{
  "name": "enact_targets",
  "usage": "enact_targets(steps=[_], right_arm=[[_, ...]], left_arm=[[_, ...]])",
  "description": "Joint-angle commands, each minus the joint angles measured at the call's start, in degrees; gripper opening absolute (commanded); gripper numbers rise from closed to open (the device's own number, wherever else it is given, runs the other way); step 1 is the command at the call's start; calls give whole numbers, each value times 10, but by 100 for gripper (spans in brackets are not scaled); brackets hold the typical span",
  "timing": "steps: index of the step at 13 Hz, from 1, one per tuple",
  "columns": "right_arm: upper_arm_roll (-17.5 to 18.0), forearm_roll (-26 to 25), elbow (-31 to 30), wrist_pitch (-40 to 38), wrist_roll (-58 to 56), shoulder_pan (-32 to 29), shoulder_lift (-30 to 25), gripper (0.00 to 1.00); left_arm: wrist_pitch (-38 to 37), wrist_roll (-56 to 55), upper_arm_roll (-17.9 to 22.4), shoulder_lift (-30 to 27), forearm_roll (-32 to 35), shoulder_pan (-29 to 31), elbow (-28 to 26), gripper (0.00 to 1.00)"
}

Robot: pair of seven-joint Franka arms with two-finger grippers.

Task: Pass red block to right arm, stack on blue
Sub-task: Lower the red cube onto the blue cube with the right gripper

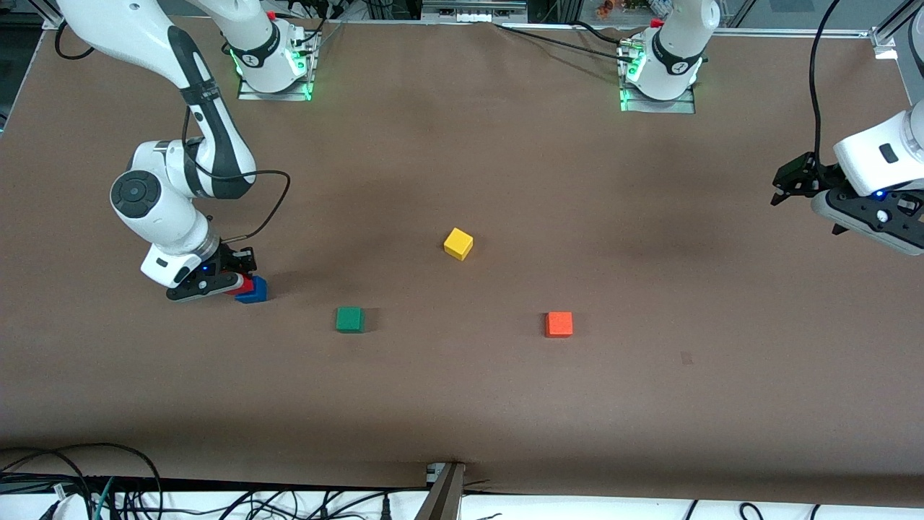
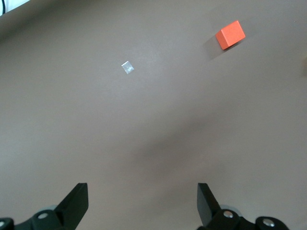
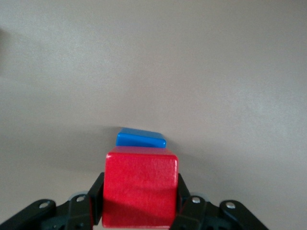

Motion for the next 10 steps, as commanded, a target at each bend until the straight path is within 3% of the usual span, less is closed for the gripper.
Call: enact_targets(steps=[1,4,7,10], right_arm=[[-3,-7,-21,30,8,3,-7,0],[-2,-7,-23,32,26,4,-5,0],[-2,-7,-26,43,28,4,-2,0],[-2,-7,-37,69,28,4,5,0]], left_arm=[[-25,-76,-2,5,5,-4,28,100],[-70,-308,2,0,0,-21,16,100],[-70,-316,81,-11,-3,-93,13,100],[-62,-316,105,-11,-2,-126,9,100]])
